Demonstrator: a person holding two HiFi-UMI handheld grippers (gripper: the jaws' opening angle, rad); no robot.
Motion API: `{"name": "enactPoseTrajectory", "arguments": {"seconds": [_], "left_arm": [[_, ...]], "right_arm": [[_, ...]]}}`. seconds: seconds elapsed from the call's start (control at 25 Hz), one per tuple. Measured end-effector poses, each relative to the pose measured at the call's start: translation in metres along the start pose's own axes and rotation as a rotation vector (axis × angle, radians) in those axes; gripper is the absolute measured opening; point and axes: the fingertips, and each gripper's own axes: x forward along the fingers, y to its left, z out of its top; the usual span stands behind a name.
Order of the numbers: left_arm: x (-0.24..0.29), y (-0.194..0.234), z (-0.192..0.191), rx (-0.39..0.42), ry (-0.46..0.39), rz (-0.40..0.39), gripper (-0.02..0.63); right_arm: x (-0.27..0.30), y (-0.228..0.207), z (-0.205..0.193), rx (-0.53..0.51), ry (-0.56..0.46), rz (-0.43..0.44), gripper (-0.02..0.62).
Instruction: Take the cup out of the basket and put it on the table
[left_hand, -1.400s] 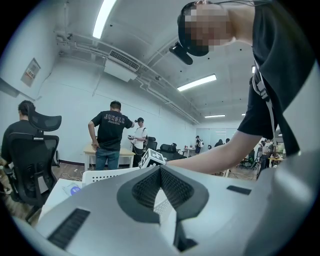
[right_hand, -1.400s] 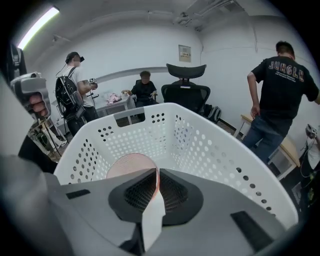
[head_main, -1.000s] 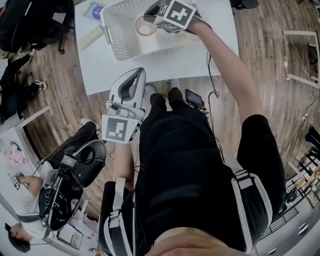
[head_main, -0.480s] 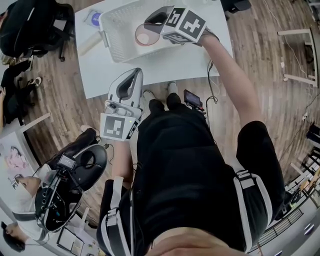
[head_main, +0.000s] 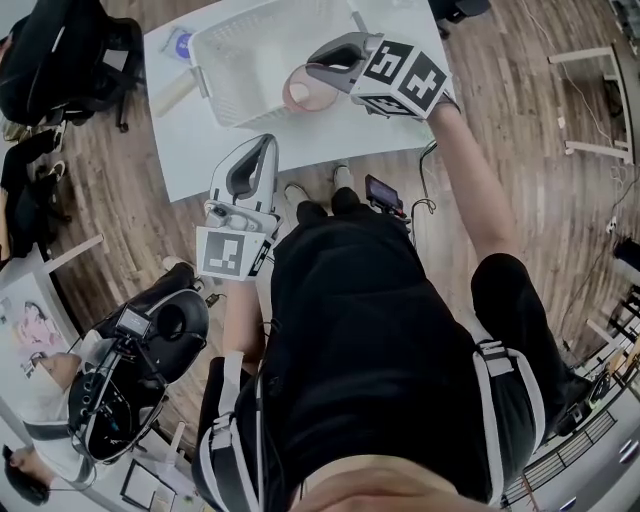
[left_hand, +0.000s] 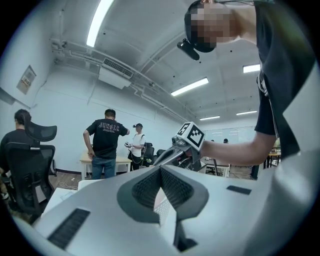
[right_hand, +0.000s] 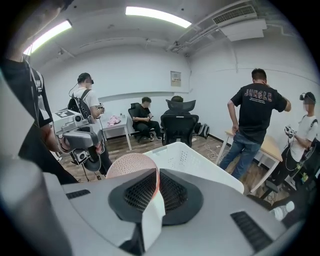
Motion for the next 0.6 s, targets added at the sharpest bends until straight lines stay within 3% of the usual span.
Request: {"name": "enactPoseTrajectory", "arguments": {"seconds": [0.6], "left_arm": [[0.015, -0.029, -0.004, -0.011, -0.010, -0.039, 0.020]], "right_arm": [[-0.044, 0.028, -0.059, 0.103, -0.028, -0.070, 0.035]]}}
